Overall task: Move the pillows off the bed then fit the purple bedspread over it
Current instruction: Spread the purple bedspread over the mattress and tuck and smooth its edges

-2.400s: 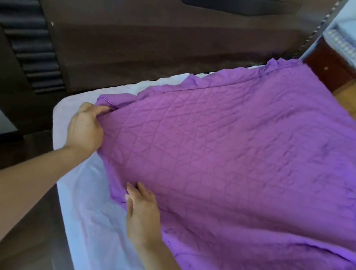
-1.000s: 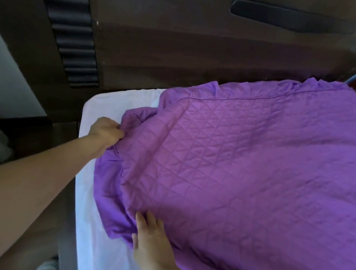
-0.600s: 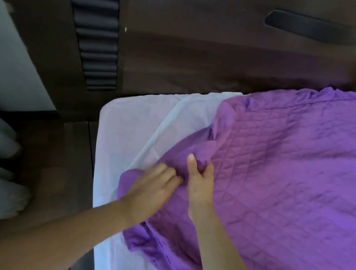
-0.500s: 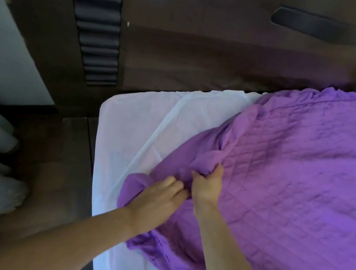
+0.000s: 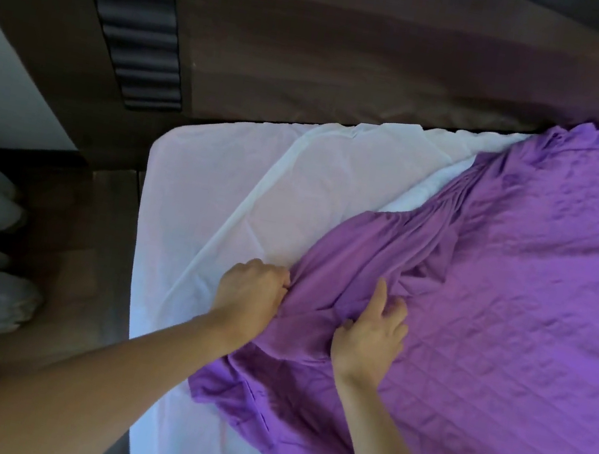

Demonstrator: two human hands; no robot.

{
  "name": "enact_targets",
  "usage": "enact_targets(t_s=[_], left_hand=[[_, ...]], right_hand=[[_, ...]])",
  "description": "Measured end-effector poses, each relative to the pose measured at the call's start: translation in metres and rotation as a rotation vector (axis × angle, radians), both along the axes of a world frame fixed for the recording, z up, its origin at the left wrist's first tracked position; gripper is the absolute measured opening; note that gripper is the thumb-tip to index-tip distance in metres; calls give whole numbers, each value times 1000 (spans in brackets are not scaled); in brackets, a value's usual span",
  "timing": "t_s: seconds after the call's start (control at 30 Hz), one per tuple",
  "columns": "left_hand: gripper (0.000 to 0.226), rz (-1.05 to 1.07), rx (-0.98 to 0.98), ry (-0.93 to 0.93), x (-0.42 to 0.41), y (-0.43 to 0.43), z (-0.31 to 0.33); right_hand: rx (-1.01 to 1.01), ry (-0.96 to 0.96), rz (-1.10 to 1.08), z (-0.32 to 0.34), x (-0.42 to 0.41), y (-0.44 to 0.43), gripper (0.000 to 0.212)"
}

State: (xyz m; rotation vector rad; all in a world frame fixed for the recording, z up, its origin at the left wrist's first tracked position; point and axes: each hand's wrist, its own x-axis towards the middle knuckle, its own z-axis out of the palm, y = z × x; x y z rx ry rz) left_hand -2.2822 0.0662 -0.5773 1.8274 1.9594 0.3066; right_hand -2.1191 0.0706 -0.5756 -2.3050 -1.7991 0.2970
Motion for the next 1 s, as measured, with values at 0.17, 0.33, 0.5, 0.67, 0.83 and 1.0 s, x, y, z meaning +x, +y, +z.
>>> enact_targets(t_s=[0.17,0.33,0.5,0.67,0.83,1.0], left_hand=[[18,-285,392,22,29,-24,-12],[17,-250,251,-254,37,-29,-23],[27,52,53,-420,30,5,-22],[22,20,-155,-253,42,39,-26],[13,135,-43,-438,47,45,-21],[29,459,-99,-1235,22,30,-13]], right_hand=[[226,-121,453,-3,9,19,45],[120,-210,549,-2,23,35,33],[61,-358,499,-3,36,37,18],[-1,-395,541,-10,45,27,33],[31,-319,521,-5,45,30,36],[193,-213,401,6,32,49,32]])
